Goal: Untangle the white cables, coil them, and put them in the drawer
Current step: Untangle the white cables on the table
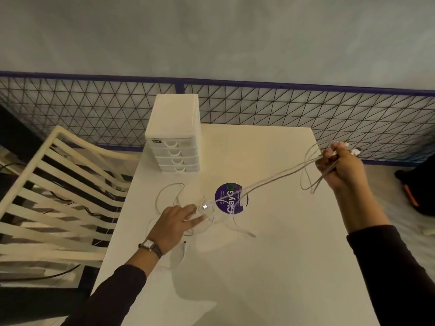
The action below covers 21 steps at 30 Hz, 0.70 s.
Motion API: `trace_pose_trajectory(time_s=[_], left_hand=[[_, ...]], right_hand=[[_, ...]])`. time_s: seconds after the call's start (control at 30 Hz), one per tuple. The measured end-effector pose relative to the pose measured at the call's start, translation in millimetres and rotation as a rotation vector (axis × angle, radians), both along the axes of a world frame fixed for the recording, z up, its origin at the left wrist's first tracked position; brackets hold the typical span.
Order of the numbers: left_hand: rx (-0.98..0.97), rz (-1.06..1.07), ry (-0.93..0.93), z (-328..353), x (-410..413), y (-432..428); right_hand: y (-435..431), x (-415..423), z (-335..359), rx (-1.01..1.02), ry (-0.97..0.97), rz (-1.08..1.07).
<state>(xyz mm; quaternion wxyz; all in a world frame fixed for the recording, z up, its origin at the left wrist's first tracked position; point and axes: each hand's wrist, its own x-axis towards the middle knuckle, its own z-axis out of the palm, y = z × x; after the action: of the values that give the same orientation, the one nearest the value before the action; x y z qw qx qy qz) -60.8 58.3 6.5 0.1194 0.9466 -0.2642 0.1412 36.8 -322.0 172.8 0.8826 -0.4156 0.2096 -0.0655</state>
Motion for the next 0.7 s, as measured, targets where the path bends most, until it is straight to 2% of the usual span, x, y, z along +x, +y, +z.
trace_pose_trajectory(time_s=[0.03,0.07,0.2,0.27,0.33,0.47,0.6,0.7], left_hand=[[0.026,-0.066,-0.034,-10,-6,4],[0.001,-0.046,0.016,-16,-9,5],[-0.222,0.327,0.549,-18,-7,-10],[-0.358,0.43,0.705,-8,-2,-23],[-0.434,0.516,0.719,-4,1,-31],[-0.677,0.681,0.632,8,2,-46],[-1.037,0.629,0.686,23,2,-59],[-1.207,0.548,0.726,37,2,-65]], right_hand=[[-3,0,-1,0.004,0.002,-0.01],[-3,0,-3,-0.001,0.006,-0.009],[15,-7,-18,0.016,0.025,0.04],[24,-12,-22,0.06,0.026,0.049],[31,-17,-22,0.062,0.024,0.066],[39,-26,-21,-0.032,0.027,0.086],[48,-35,-21,-0.201,0.069,0.019],[59,-42,-31,-0.348,0.069,0.103]])
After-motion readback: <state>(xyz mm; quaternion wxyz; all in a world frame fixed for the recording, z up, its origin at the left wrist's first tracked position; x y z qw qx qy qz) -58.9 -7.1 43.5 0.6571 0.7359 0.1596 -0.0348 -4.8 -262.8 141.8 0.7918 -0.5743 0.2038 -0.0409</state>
